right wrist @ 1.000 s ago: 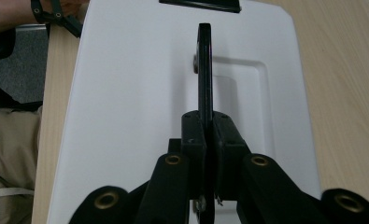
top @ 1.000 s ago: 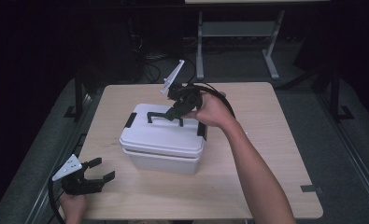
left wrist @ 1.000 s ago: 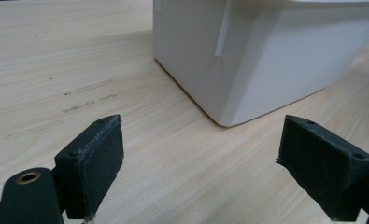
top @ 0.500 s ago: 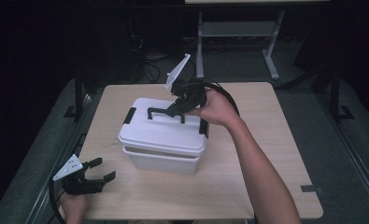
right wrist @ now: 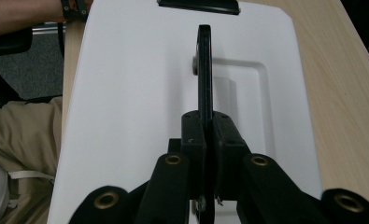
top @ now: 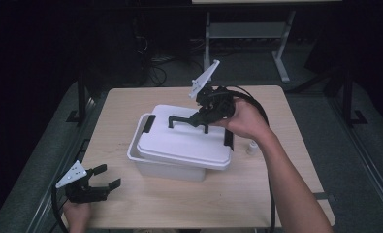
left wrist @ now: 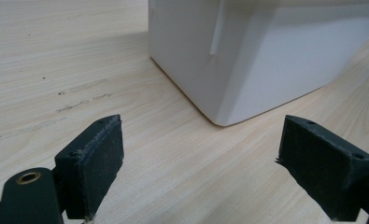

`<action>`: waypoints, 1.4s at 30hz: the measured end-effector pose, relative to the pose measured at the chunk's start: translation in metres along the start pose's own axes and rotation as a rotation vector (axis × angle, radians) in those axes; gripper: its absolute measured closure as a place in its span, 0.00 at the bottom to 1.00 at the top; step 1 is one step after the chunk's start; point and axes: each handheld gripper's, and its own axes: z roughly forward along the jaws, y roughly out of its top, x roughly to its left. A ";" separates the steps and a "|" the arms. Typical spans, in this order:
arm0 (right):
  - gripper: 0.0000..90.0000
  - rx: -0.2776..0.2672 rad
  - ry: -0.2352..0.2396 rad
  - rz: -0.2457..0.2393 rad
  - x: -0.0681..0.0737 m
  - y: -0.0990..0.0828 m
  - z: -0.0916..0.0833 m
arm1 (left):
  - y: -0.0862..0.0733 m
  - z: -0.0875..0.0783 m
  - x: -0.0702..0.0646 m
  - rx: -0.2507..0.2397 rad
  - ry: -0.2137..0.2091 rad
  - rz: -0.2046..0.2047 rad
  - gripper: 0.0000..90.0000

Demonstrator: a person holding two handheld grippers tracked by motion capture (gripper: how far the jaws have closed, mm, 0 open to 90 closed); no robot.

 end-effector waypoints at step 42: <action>0.94 -0.025 -0.128 0.134 0.044 -0.130 -0.087 | -0.002 -0.002 0.000 0.014 0.009 -0.015 0.15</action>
